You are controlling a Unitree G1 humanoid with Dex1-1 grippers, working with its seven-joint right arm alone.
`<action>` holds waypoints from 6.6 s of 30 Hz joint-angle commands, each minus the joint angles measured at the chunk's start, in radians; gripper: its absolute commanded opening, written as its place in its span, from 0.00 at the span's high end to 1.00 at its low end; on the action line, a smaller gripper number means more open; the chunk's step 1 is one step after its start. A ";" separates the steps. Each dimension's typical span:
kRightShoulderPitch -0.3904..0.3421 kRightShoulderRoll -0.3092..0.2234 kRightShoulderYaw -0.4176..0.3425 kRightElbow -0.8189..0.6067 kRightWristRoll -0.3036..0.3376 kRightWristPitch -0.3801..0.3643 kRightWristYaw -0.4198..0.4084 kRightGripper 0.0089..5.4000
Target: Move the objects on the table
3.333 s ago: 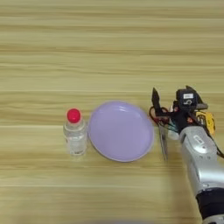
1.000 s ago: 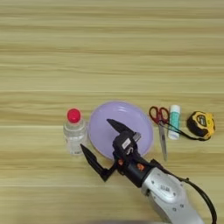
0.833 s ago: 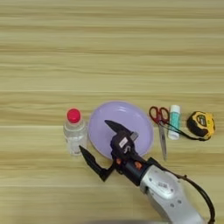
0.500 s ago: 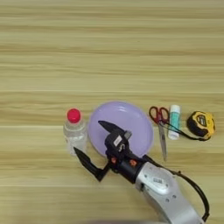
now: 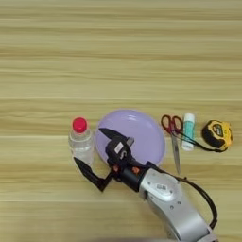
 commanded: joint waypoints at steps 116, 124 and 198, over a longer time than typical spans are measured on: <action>-0.370 0.077 -0.292 0.186 -0.045 -0.015 -0.217 0.42; -0.344 0.070 -0.307 0.154 -0.025 0.045 -0.206 0.42; -0.268 0.066 -0.280 0.296 -0.011 -0.036 -0.168 0.01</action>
